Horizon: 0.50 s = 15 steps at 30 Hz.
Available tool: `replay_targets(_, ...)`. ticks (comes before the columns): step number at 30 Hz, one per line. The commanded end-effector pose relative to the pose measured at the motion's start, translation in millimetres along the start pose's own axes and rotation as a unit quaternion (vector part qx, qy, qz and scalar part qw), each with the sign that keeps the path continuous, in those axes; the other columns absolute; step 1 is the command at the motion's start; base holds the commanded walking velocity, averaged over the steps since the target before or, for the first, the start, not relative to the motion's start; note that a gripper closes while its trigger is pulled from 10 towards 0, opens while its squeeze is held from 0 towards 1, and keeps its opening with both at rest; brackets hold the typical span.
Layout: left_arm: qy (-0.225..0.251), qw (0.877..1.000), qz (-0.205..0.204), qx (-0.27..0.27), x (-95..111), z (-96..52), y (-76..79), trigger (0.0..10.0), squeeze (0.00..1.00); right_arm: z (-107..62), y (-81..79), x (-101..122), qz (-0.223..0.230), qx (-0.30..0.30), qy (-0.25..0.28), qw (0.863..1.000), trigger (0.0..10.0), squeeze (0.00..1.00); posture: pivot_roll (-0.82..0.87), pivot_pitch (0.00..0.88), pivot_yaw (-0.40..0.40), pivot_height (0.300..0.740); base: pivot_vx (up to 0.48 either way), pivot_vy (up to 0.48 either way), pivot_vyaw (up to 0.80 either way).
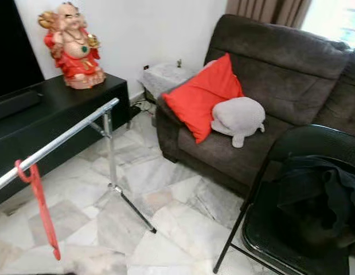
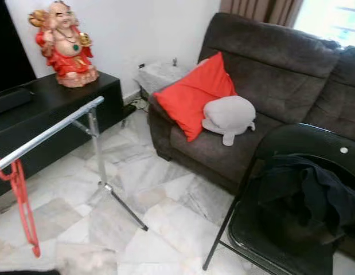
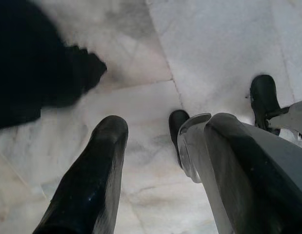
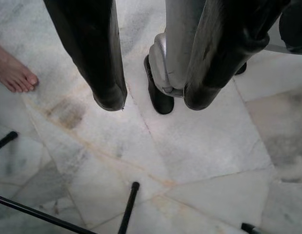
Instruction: Hang hanger
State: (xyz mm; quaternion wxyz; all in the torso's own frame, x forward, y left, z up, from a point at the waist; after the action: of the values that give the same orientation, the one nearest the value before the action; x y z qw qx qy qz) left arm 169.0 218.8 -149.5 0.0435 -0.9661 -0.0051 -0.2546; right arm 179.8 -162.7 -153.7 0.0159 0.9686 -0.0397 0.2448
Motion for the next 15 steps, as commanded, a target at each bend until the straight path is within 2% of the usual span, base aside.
replay_targets(1, -0.007, 1.000, 0.014, 0.001, -4.2, -0.7, -1.3, 10.0, 0.00, 0.2, -0.1, 1.9, 0.001, -0.001, 0.002, 1.000, 10.0, 0.00, 0.11, 0.000, -0.011, 0.740, 0.000, -0.480, -0.80)
replay_targets(4, -0.009, 1.000, 0.012, 0.000, -5.0, -0.7, -0.6, 10.0, 0.00, 0.2, 0.3, 2.0, 0.001, -0.001, 0.002, 1.000, 10.0, 0.00, 0.11, 0.000, -0.012, 0.740, 0.000, -0.480, -0.80)
replay_targets(15, -0.007, 1.000, 0.003, 0.001, -4.9, -0.7, -1.1, 10.0, 0.00, 0.2, 0.6, 2.2, 0.002, -0.003, 0.003, 1.000, 10.0, 0.00, 0.11, 0.000, -0.012, 0.740, 0.000, 0.000, -0.80)
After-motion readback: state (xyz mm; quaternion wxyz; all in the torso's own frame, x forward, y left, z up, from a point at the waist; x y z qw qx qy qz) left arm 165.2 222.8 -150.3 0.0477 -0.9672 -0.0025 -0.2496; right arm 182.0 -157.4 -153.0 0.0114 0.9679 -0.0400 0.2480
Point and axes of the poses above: a point about 5 cm out from each wrist's last joint towards the gripper, its own z axis pointing out of the wrist towards the gripper, its own x axis along the axis of the wrist's last joint, y = z × x, the point moved 6 cm from there along z, pointing out of the wrist towards the gripper, and after that the axes turned 2 degrees about -z, right-handed, at the moved point
